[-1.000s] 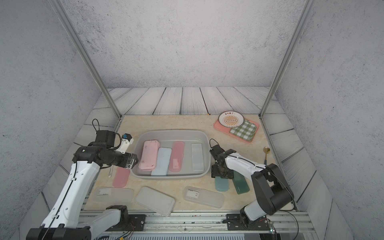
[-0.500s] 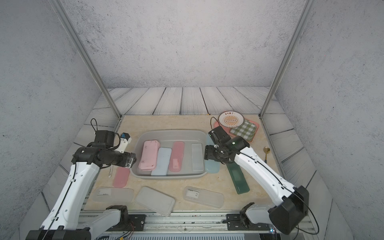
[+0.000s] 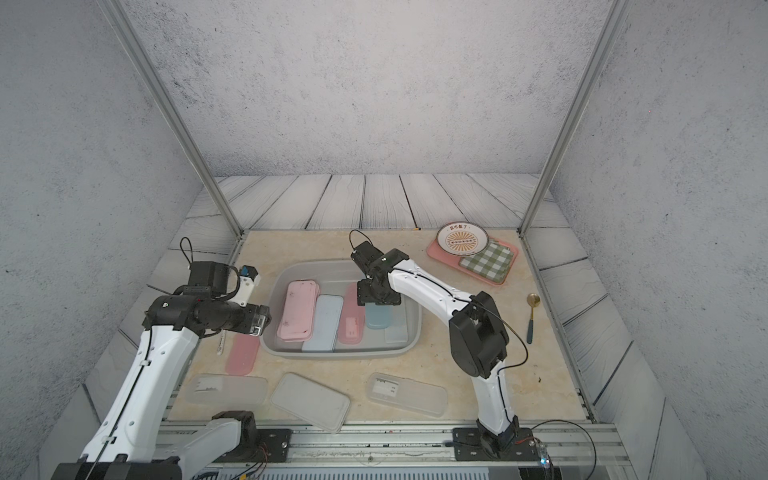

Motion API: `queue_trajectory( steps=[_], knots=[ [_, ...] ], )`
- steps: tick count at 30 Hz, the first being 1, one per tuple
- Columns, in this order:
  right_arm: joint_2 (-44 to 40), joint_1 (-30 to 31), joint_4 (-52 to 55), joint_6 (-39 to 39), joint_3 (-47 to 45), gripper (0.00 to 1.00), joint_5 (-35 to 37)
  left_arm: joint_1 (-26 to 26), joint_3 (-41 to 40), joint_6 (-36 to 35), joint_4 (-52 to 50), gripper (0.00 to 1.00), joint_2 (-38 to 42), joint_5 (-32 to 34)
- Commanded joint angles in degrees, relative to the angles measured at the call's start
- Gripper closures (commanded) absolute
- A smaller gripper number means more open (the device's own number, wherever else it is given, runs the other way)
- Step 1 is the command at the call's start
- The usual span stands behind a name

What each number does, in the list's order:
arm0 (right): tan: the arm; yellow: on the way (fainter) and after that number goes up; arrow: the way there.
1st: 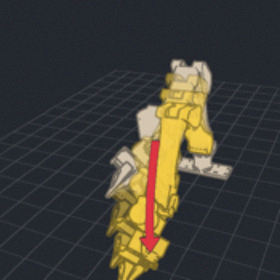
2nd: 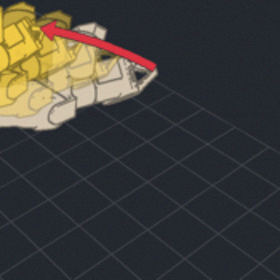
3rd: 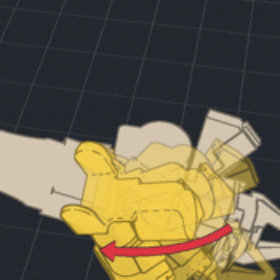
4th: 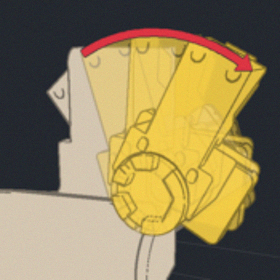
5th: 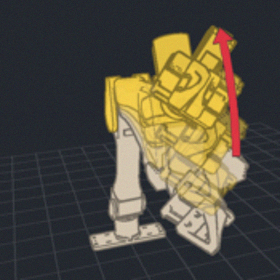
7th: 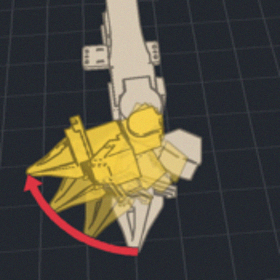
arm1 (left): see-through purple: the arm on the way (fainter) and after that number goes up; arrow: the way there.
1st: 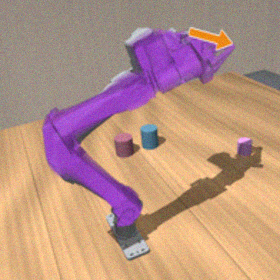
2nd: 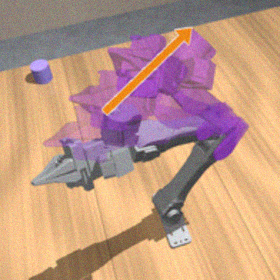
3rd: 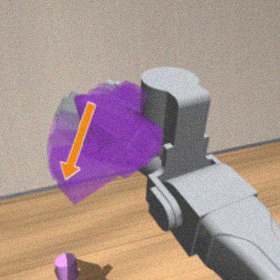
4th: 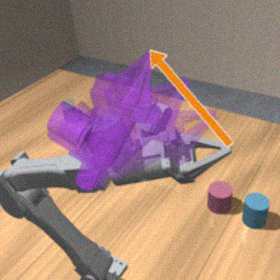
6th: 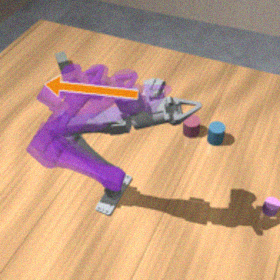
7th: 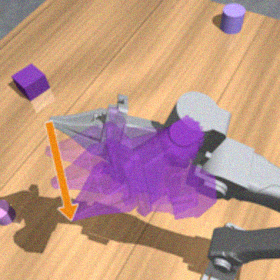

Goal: Put the pencil case into the storage box
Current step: Place the pencil case at the storage box.

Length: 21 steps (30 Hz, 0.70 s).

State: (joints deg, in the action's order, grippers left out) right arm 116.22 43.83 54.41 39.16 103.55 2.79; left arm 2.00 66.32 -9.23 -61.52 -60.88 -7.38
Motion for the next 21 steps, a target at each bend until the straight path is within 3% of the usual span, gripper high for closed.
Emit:
queue_trajectory(
  steps=[1,10,21],
  knots=[
    [4.8,0.6,1.4,-0.1,3.3,0.47,0.8,0.0,-0.5,-1.0,-1.2,0.15,0.8,-1.7],
    [12.0,0.7,-1.6,1.5,4.8,0.48,-3.8,0.0,-0.2,-1.1,-1.7,0.15,0.9,-2.7],
    [12.4,0.1,1.0,2.1,1.9,0.41,2.1,-0.1,-0.3,-1.0,-1.7,0.15,0.8,-2.4]
  ],
)
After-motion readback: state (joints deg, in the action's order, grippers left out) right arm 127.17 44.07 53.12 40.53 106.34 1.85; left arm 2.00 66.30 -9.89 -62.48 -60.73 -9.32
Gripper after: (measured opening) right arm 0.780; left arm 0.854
